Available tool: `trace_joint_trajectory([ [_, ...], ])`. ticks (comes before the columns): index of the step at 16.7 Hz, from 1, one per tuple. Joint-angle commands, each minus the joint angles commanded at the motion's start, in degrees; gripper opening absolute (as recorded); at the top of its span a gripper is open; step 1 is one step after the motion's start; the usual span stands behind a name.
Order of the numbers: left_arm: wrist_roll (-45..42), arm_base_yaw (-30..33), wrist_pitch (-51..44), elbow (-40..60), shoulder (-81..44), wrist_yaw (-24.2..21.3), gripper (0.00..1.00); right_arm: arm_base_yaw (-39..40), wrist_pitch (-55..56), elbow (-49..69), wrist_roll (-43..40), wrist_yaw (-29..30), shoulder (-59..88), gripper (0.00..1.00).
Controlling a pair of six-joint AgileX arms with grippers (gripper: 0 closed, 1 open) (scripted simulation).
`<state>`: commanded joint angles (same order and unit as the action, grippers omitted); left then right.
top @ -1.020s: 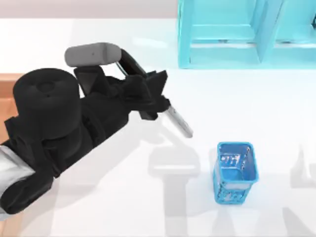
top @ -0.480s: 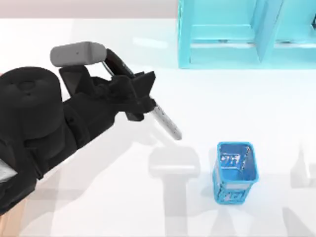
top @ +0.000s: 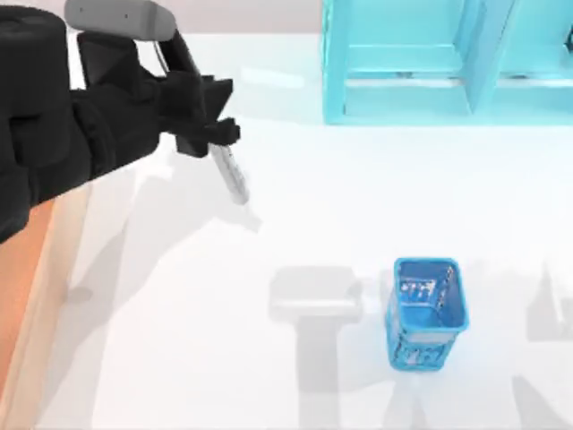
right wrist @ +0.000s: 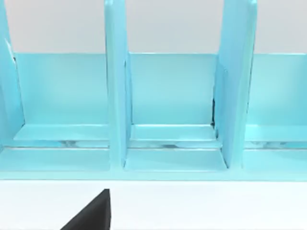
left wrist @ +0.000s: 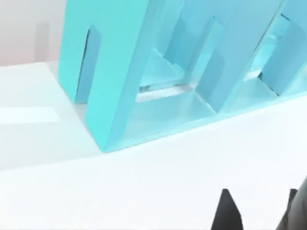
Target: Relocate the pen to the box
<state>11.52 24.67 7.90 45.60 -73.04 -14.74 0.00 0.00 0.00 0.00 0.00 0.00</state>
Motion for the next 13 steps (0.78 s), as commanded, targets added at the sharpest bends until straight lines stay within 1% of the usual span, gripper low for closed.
trace_joint_trajectory([
  [2,-10.60,-6.07,-8.71,5.30,-3.05,-4.43,0.00,0.00,0.00,0.00,0.00,0.00,0.00,1.00],
  [5,-29.97,-15.94,-24.00,13.31,-8.34,-11.25,0.00,0.00,0.00,0.00,0.00,0.00,0.00,1.00],
  [13,-90.12,-41.64,-70.57,32.33,-23.23,-28.09,0.00,0.00,0.00,0.00,0.00,0.00,0.00,1.00],
])
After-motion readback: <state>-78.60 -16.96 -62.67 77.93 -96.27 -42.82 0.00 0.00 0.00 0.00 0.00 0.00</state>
